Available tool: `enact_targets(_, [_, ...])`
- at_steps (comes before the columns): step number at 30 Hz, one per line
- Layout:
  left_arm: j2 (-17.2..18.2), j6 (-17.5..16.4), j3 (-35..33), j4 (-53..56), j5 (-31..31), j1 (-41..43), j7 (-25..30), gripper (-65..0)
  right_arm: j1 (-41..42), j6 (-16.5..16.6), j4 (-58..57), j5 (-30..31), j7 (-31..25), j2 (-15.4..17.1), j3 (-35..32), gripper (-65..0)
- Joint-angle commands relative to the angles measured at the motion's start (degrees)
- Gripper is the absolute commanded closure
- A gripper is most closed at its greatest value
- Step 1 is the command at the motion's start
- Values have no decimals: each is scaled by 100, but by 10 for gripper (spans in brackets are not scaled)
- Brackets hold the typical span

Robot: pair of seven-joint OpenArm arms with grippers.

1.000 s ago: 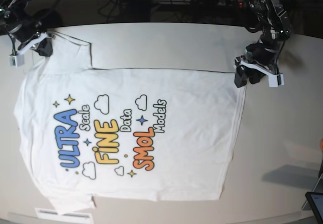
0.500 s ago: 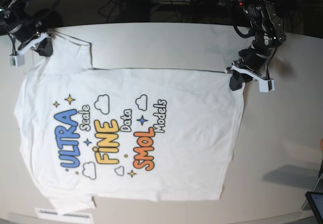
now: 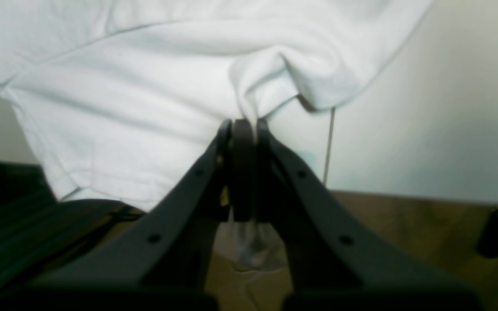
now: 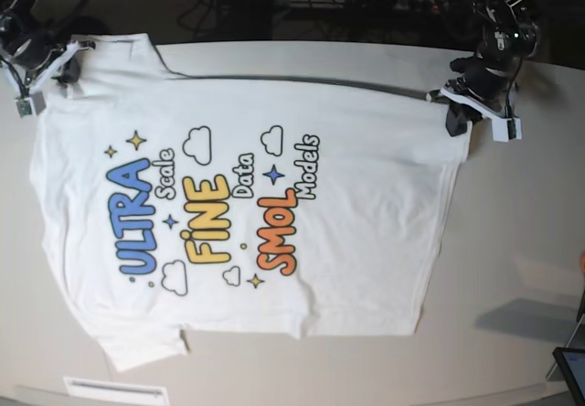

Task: Fold the T-shirt properly
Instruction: 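Lift and drag the shoulder edge toward the hem with both grippers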

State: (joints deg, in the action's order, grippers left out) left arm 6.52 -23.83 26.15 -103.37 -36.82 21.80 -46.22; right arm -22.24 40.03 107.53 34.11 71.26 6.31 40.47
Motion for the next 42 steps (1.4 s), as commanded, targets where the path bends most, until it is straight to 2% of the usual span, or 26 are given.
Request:
enact_targets(1, [64,32,44,-252,-68,48,28,0,39,-3,206,40,-72,112,-34,-3])
enact_targets(5, [-85,32,519,-665,-94,4,-675,0,224,-3,434,40,-1,271,-209,-3])
enact_targets(8, [-200,32,818,-770,-94,-198,-772,0,523,-3,434,40,263,350,-245,-3])
enact_targets(12, [-200,32,888,-753,-85,-426,-868,0,962,-3,426,31,438,525,-253,-3])
enact_targets(16, [-279,32,1161,-726,-85,-892,-1493,0,1305,-3,364,31,500,569,-297,-3])
enact_targets(21, [-534,32,1591,-674,-50,-1481,-1967,0,1622,-3,-58,31,447,772,-816,-3])
enact_targets(26, [-543,41,1618,-111,-50,-1815,-1994,0,2009,-3,-533,31,447,807,-860,-3])
enact_targets(29, [-543,41,1618,214,-50,-1938,-1967,0,2184,-3,-788,31,438,939,-895,-3])
enact_targets(35, [-578,41,1618,328,-68,-2167,-1994,0,2387,-3,-1157,31,271,1062,-1159,-3])
enact_targets(39, [-613,445,1574,355,-94,-2404,-1985,0,2624,-3,-1553,31,148,1079,-1308,-3])
enact_targets(42, [-613,568,1565,469,-94,-2607,-1976,0,2677,-3,-1649,31,34,1079,-1317,-3])
